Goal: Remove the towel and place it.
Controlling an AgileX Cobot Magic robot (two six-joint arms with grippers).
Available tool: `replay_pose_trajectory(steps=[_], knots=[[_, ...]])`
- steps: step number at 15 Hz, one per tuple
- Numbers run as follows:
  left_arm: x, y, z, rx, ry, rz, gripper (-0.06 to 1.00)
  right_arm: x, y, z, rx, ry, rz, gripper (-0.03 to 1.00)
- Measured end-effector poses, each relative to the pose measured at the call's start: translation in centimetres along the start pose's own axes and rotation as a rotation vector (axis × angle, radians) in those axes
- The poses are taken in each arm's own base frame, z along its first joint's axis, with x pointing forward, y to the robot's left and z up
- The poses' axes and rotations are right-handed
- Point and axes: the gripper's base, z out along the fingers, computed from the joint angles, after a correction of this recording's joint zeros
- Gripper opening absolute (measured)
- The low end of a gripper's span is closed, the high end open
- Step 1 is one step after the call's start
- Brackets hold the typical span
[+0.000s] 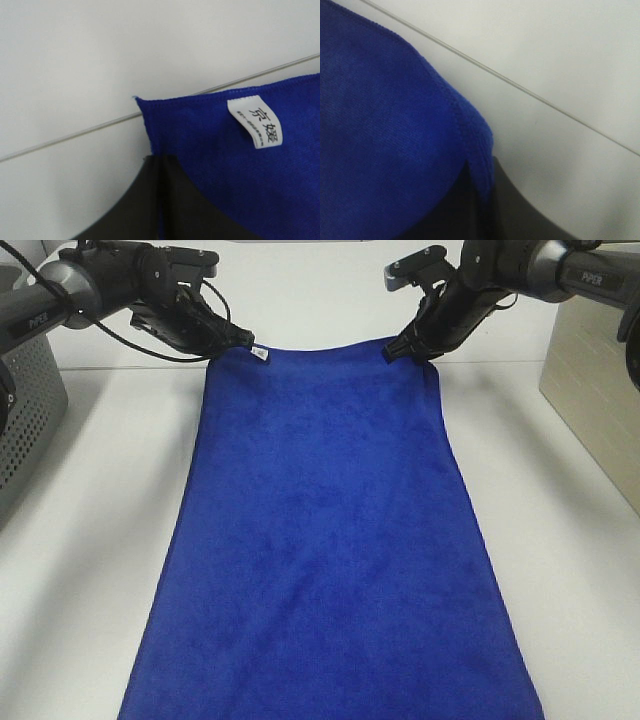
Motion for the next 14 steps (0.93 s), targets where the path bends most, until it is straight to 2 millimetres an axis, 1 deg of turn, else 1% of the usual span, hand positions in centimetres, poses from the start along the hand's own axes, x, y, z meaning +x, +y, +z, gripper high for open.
replay_pose_trajectory(steps=[2, 4, 6, 9, 10, 12, 13, 14], knots=[[-0.3, 0.0, 0.0, -0.002, -0.032, 0.018, 0.0, 0.6, -0.1, 0.6, 0.007, 0.021, -0.011, 0.0], [-0.4, 0.0, 0.0, -0.003, -0.05, 0.026, 0.0, 0.4, -0.5, 0.6, 0.027, 0.0, -0.017, 0.0], [-0.1, 0.0, 0.6, -0.005, -0.064, 0.032, 0.0, 0.4, -0.9, 0.6, 0.038, -0.018, 0.004, 0.0], [1.0, 0.0, 2.0, -0.005, -0.067, 0.032, 0.0, 0.4, -1.6, 0.6, 0.052, -0.042, 0.018, 0.0], [1.1, -0.3, 2.2, -0.002, -0.074, 0.034, 0.0, 0.3, -1.6, 0.6, 0.055, -0.05, 0.017, 0.0], [1.1, -0.4, 2.3, -0.002, -0.094, 0.036, 0.0, 1.1, -1.5, 1.9, 0.047, -0.038, 0.028, 0.0], [0.9, -0.5, 2.3, -0.004, -0.11, 0.041, 0.0, 2.3, -1.2, 3.5, 0.031, -0.004, 0.037, 0.0], [0.9, -0.5, 2.4, -0.008, -0.118, 0.048, 0.0, 2.5, -1.1, 3.8, 0.03, -0.005, 0.039, 0.0]])
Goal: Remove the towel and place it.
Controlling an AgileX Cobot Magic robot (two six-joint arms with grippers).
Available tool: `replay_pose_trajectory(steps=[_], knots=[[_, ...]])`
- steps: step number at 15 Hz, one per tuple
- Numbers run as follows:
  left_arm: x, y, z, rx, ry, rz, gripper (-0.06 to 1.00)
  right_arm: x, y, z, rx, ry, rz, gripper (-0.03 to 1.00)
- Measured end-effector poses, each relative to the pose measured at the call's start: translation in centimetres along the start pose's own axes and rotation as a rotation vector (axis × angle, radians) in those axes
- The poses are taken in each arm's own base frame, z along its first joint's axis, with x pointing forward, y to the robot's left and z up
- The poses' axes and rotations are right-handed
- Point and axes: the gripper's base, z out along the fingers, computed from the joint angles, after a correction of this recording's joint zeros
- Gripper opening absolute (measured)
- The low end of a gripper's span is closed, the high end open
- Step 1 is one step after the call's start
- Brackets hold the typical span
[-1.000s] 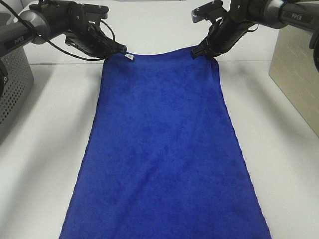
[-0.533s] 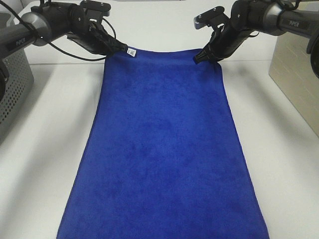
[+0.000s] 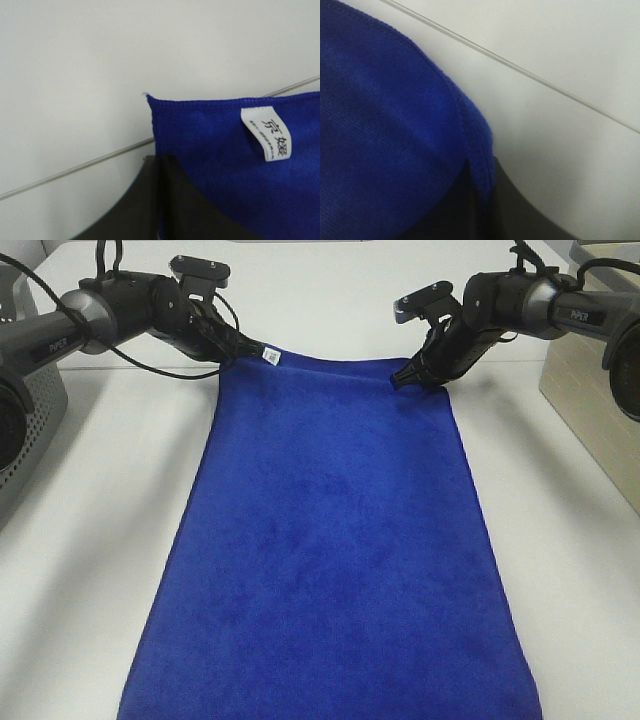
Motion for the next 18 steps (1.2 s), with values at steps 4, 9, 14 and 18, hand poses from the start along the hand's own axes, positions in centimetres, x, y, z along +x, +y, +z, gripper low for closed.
replay_pose_trajectory(steps=[4, 9, 14, 18], knots=[[0.41, 0.04, 0.42, -0.008, -0.006, 0.014, 0.0, -0.38, -0.12, 0.12, 0.016, -0.051, 0.004, 0.04], [0.26, 0.05, 0.42, -0.009, -0.023, 0.014, 0.0, -0.65, -0.21, 0.1, 0.026, -0.08, 0.004, 0.2], [0.18, 0.05, 0.42, -0.01, -0.031, 0.014, 0.0, -0.68, -0.22, 0.1, 0.027, -0.083, 0.004, 0.51], [0.18, 0.09, 0.42, -0.013, -0.032, 0.023, 0.22, -0.63, -0.21, 0.06, 0.024, -0.075, 0.004, 0.63]])
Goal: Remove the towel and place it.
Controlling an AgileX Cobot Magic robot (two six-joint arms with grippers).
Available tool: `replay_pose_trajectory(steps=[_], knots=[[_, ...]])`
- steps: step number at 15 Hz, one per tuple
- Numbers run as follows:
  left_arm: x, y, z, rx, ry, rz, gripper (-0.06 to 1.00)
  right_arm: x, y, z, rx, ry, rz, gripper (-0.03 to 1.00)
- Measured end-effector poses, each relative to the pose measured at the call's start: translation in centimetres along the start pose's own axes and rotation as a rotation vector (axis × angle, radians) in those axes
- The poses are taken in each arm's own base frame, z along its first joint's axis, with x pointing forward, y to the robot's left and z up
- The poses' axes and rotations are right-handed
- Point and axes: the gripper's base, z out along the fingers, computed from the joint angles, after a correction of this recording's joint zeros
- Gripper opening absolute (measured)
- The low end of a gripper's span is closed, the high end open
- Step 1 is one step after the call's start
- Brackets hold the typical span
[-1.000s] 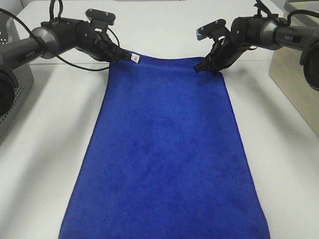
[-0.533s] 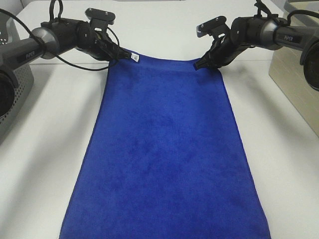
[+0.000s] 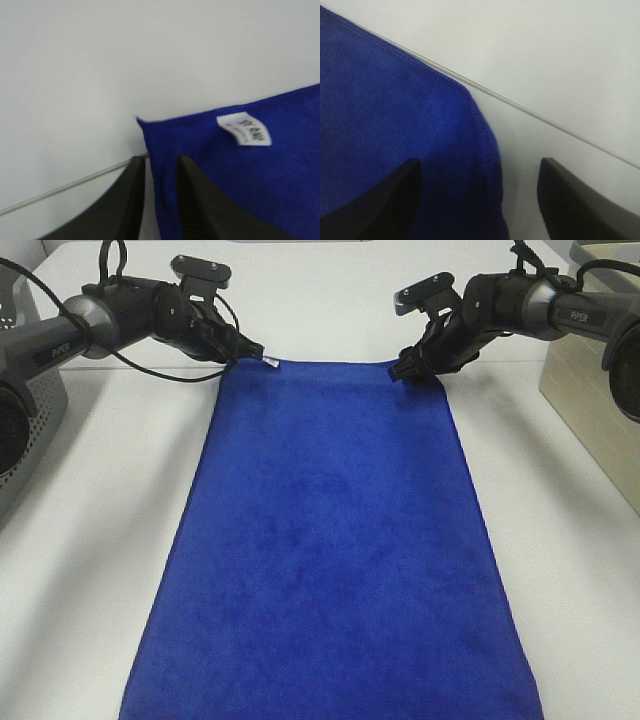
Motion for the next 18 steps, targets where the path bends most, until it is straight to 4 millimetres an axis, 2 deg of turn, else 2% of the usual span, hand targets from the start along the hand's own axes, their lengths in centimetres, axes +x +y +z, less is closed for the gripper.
replay_pose_trajectory(steps=[1, 3, 6, 7, 9, 10, 13, 16, 18], knots=[[0.0, 0.1, 0.0, -0.009, 0.001, 0.015, 0.45, -0.5, -0.1, -0.8, -0.002, 0.007, -0.002, 0.64], [0.0, 0.2, 0.0, -0.022, 0.002, 0.009, 0.54, -1.8, -0.4, -2.7, 0.001, -0.005, -0.005, 0.64], [-0.4, 0.4, -0.6, -0.033, 0.038, -0.015, 0.55, -2.9, -0.6, -5.5, -0.019, 0.047, -0.006, 0.64], [-1.0, 0.5, -1.5, -0.035, 0.073, -0.025, 0.55, -3.1, -0.7, -6.1, -0.025, 0.064, -0.001, 0.64], [-2.7, 0.8, -4.8, -0.042, 0.224, -0.049, 0.55, -4.0, -0.6, -9.8, -0.067, 0.15, 0.054, 0.64], [-3.0, 0.8, -5.5, -0.041, 0.264, -0.054, 0.55, -4.1, -0.6, -10.8, -0.078, 0.174, 0.065, 0.64], [-3.9, 0.8, -9.6, -0.021, 0.487, -0.102, 0.55, -4.8, -0.5, -16.2, -0.113, 0.298, 0.151, 0.64], [-5.8, 0.9, -12.6, -0.027, 0.503, -0.133, 0.61, -5.8, -0.9, -20.9, -0.073, 0.306, 0.225, 0.69], [-7.2, 1.1, -14.3, -0.028, 0.464, -0.138, 0.66, -6.1, -1.1, -22.8, -0.055, 0.307, 0.238, 0.72]])
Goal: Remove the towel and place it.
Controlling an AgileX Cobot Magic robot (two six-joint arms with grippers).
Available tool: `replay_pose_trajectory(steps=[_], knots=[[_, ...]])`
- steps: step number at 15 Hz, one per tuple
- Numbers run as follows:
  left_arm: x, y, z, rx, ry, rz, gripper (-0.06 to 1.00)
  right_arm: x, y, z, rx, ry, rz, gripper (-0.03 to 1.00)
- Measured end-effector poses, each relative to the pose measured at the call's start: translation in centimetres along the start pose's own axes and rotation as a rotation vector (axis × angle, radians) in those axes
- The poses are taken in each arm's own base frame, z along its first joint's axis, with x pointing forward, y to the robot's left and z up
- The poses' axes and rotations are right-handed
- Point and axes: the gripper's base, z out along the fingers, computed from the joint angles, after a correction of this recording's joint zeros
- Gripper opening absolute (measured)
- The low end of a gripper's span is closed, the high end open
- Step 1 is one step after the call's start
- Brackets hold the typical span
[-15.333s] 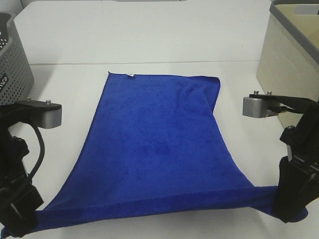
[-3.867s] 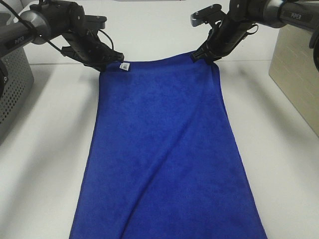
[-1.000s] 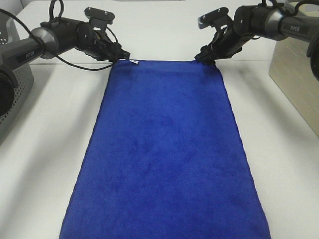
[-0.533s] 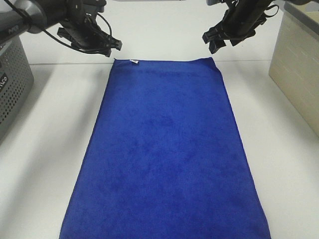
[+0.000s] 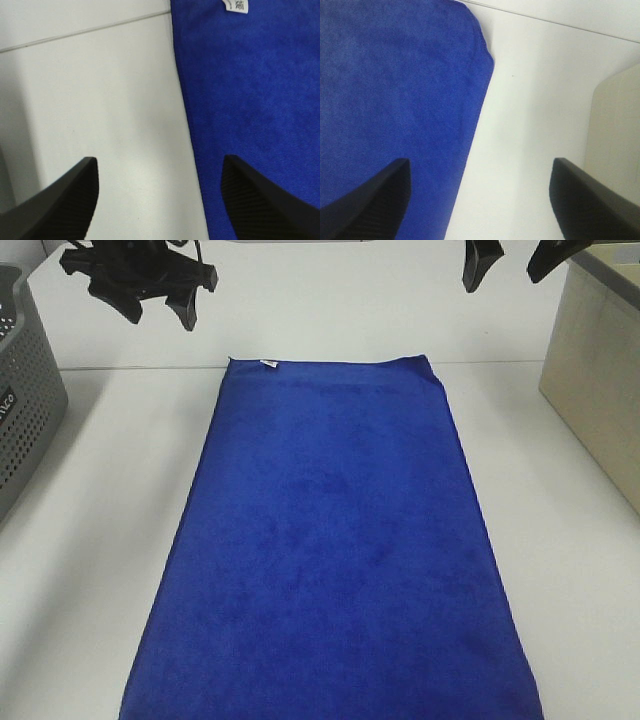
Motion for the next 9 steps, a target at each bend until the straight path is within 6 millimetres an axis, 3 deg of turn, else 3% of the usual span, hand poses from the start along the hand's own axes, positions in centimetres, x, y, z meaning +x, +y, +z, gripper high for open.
replay_pose_trajectory(steps=[3, 4, 6, 9], knots=[[-0.7, -0.1, -3.2, 0.021, -0.057, -0.019, 0.69, 0.1, 0.0, -2.5, 0.014, -0.042, 0.018, 0.73], [-0.9, 0.2, -6.3, 0.01, -0.097, -0.018, 0.7, 1.2, 0.1, -4.9, 0.016, -0.058, 0.024, 0.73], [-0.3, 0.8, -9.3, -0.038, -0.114, -0.014, 0.7, 3.8, 0.3, -8.9, 0.023, -0.075, 0.04, 0.73], [1.7, 1.5, -15.7, -0.064, -0.153, -0.032, 0.7, 10.3, 0.7, -14.5, 0.024, -0.094, 0.077, 0.73]])
